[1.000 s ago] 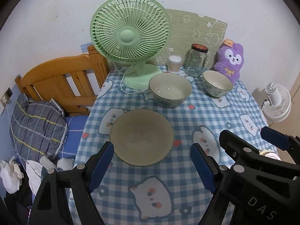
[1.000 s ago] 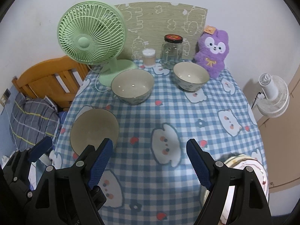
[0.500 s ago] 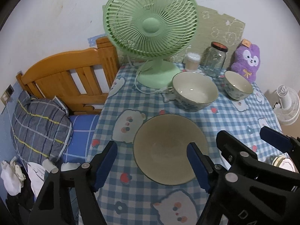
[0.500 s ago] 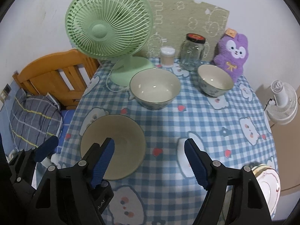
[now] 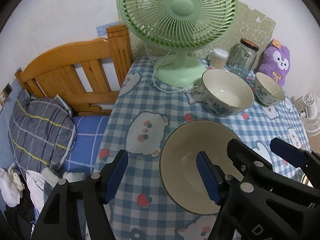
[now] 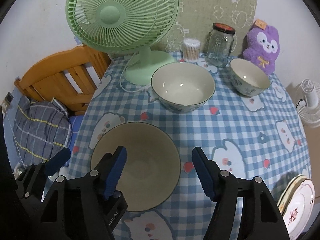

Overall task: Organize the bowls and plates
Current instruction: 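Move both tools to the large floral bowl with dark rim, then close both tools on the large bowl rim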

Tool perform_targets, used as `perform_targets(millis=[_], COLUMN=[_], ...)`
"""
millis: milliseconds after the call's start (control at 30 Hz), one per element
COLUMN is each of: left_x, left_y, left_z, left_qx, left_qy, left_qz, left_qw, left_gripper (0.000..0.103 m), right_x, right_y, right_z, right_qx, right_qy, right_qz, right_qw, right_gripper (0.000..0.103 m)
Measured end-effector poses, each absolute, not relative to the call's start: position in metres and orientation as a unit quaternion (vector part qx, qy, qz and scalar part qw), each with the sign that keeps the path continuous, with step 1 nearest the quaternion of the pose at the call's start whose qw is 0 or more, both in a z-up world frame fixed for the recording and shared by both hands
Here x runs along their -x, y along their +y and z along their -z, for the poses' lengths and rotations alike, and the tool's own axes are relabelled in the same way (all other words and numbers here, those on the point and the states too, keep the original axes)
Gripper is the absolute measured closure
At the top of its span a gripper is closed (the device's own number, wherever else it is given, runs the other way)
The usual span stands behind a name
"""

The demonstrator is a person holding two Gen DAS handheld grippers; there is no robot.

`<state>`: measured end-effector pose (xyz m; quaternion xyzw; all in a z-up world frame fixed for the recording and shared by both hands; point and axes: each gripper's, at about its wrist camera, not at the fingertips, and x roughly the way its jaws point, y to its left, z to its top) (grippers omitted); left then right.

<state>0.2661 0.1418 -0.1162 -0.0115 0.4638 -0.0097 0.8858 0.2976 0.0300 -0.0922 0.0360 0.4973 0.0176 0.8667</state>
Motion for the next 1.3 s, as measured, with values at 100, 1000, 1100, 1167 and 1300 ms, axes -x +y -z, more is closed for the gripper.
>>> perform_targets(millis=[100,1000,1100,1167,1300], left_x=[-0.270,-0.285,-0.285,-0.285,-0.284], left_y=[0.142,0.137,0.138,0.138,0.136], left_z=[0.123,0.152,0.152,0.151,0.149], left_qx=[0.004,0.016,0.018,0.017,0.011], left_qy=[0.468,0.512,0.513,0.513,0.511], left_qz=[-0.003,0.021,0.020,0.020,0.021], left_qw=[0.884,0.858,0.858,0.858,0.859], left_gripper=[0.039,0.092,0.092,0.092,0.092], right_x=[-0.302,-0.315,-0.313,-0.314,-0.312], right_y=[0.031,0.030,0.029,0.029,0.026], right_z=[0.098,0.125,0.122,0.122,0.120], right_qx=[-0.031,-0.031,-0.021,-0.016,-0.019], right_qy=[0.505,0.542,0.540,0.544,0.546], right_qz=[-0.007,-0.010,0.000,0.002,0.000], right_qw=[0.863,0.840,0.841,0.839,0.838], right_gripper=[0.046,0.093,0.091,0.087,0.083])
